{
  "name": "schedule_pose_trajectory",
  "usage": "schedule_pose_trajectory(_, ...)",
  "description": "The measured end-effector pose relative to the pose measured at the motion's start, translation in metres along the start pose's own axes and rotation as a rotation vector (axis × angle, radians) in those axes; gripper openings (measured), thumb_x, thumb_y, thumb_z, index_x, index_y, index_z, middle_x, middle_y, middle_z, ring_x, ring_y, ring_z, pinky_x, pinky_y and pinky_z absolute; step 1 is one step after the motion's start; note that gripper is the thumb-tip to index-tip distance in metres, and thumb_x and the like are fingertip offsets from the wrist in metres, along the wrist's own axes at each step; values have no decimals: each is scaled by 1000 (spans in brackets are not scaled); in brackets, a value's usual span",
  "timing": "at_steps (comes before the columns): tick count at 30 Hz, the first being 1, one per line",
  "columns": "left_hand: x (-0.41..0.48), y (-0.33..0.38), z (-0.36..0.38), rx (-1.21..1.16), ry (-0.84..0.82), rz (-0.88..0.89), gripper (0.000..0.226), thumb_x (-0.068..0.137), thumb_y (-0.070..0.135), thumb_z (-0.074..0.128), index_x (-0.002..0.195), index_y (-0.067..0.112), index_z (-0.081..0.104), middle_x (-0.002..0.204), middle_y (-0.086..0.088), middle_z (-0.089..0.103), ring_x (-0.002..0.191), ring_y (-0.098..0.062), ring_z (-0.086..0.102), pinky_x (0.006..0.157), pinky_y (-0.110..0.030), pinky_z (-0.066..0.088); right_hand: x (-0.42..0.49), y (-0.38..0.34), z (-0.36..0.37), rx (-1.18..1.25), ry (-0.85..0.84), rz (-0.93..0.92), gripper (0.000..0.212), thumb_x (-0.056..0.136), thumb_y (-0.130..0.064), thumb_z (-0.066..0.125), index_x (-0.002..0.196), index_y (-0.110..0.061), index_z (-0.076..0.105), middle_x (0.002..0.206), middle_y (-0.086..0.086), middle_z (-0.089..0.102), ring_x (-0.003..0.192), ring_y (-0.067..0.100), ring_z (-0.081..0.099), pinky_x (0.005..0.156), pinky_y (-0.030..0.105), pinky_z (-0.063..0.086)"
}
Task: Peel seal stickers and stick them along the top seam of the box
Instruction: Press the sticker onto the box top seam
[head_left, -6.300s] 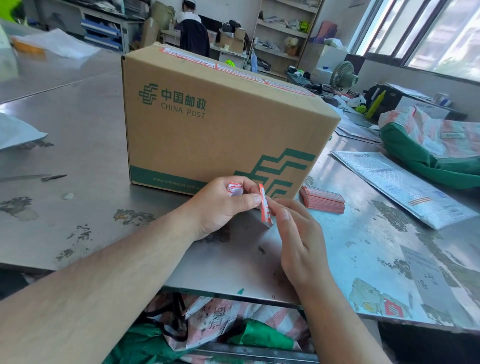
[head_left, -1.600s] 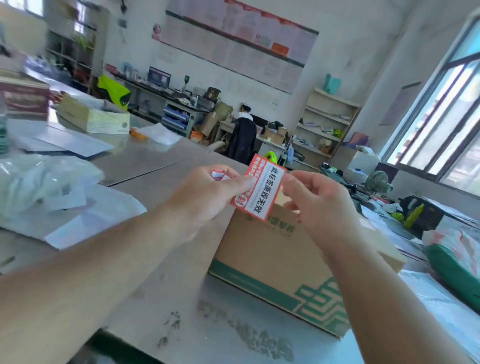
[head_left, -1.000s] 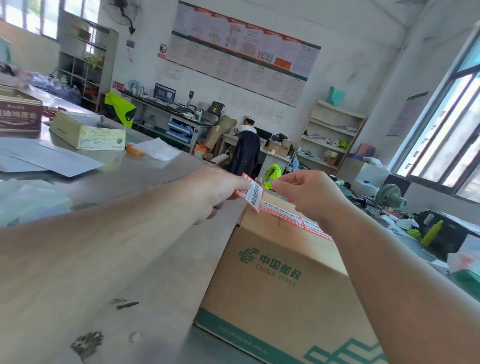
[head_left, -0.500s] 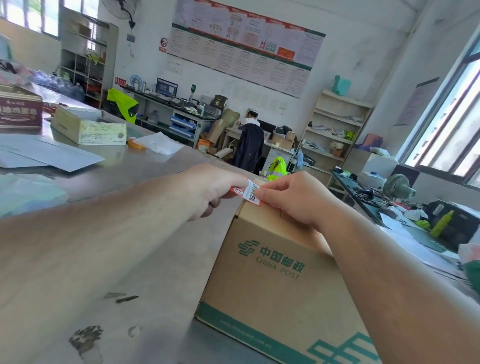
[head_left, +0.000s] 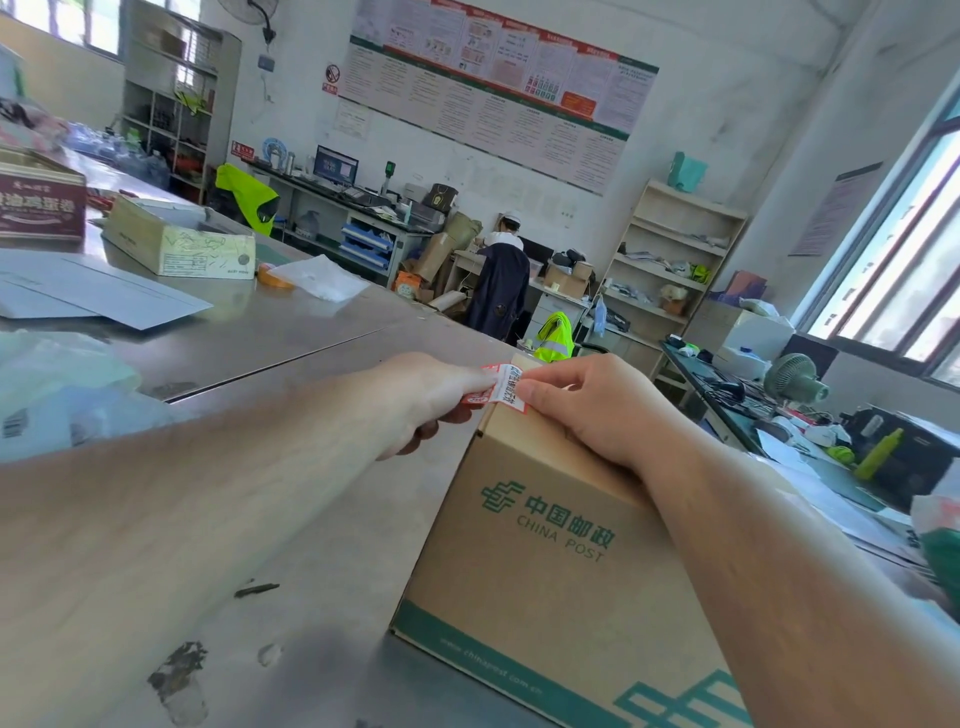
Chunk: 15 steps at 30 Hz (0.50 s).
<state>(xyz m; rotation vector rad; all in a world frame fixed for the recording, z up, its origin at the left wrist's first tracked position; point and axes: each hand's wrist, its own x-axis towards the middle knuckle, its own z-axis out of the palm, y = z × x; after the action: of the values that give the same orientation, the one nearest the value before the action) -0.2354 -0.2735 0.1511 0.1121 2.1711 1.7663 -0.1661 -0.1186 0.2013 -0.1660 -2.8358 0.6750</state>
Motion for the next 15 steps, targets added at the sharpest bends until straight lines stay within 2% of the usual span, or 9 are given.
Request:
schedule_pose_trajectory(3,-1,4,4,92,15,36,47,84,63,60,75,18,67,62,3,55,57,-15,36,51,-24,26,0,1,2,2,12,-15,13,94,-45,64,102,-44,74,69,-19,60,62,-4,55,51,12,37)
schedule_pose_trajectory(6,0,7,7,122,-10,40,46,91,58,53,74,16,64,58,1,53,55,-15,34,50,-24,24,1,2,3,-3,14,-19,14,94,-45,63,104,-45,74,74,-20,61,67,-4,56,55,16,37)
schedule_pose_trajectory(10,3,-2,3,17,-63,24,43,90,54,59,67,19,61,36,8,49,50,-13,29,48,-22,20,1,3,3,0,26,-26,14,94,-45,64,104,-43,74,78,-22,61,72,-4,56,60,16,39)
schedule_pose_trajectory(12,4,-12,0,-47,-83,22,43,87,55,63,63,20,62,39,9,50,47,-13,29,44,-20,21,1,3,3,0,28,-25,12,93,-45,65,103,-44,72,79,-23,59,73,-5,55,59,15,38)
schedule_pose_trajectory(15,4,-27,3,-13,-88,92,47,87,61,57,65,19,58,46,9,48,47,-14,29,43,-19,21,0,3,3,3,17,-21,9,93,-46,64,100,-46,70,81,-23,59,73,-4,56,57,15,37)
